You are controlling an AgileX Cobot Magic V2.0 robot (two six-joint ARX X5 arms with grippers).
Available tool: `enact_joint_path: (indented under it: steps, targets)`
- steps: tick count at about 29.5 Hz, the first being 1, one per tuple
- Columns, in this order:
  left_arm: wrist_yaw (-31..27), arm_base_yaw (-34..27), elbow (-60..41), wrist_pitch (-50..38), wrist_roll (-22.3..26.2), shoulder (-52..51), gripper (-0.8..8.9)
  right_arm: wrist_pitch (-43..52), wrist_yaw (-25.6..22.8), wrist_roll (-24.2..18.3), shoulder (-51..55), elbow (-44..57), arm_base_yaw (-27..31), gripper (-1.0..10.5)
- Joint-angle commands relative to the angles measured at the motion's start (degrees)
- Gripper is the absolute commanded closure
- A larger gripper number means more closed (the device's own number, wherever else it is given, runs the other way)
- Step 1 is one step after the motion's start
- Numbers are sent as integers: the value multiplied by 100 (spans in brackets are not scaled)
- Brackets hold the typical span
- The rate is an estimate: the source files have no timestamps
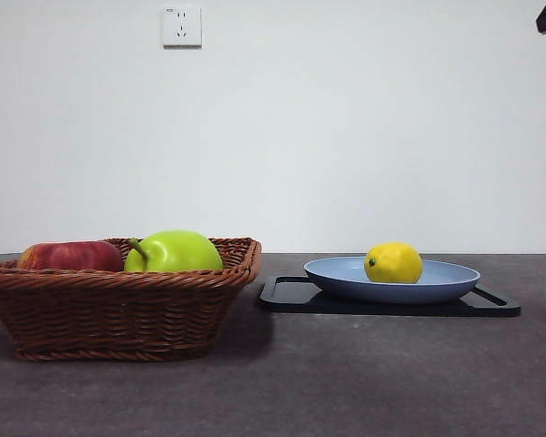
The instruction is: Take the lemon from the basket,put the lemon in the plate,hand out the plate
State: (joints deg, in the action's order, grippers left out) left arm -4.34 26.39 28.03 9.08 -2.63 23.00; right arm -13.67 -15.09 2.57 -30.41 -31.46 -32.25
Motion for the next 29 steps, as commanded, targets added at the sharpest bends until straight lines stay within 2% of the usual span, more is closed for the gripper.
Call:
enact_joint_path:
  steps: [1,14,16,17,18,19,25,29]
  targets:
    - [-9,15,22,-31,-39,44,805,79,-15,103,4,-39,-46,943]
    - [7,22,-15,-39,-42,22,805,79,-31,103,4,-39,-44,943]
    - [-22,-35,-26,247,-33,-251,805,79,-31,103,7,-39,-44,943]
    - [-22,-92,-28,417,166,-422,805,79,-28,103,11,-39,-44,943]
    - [-20,-192,-33,634,463,-645,805,83,-28,103,11,-39,-46,943]
    - [-9,-319,-61,837,531,-890,805,83,-28,103,11,-39,-46,943]
    - [-11,-1349,-734,807,542,-2205,805,81,-28,103,11,-39,-46,943]
    - [118,-1908,-1320,463,527,-2284,805,72,-31,103,11,-39,-44,943]
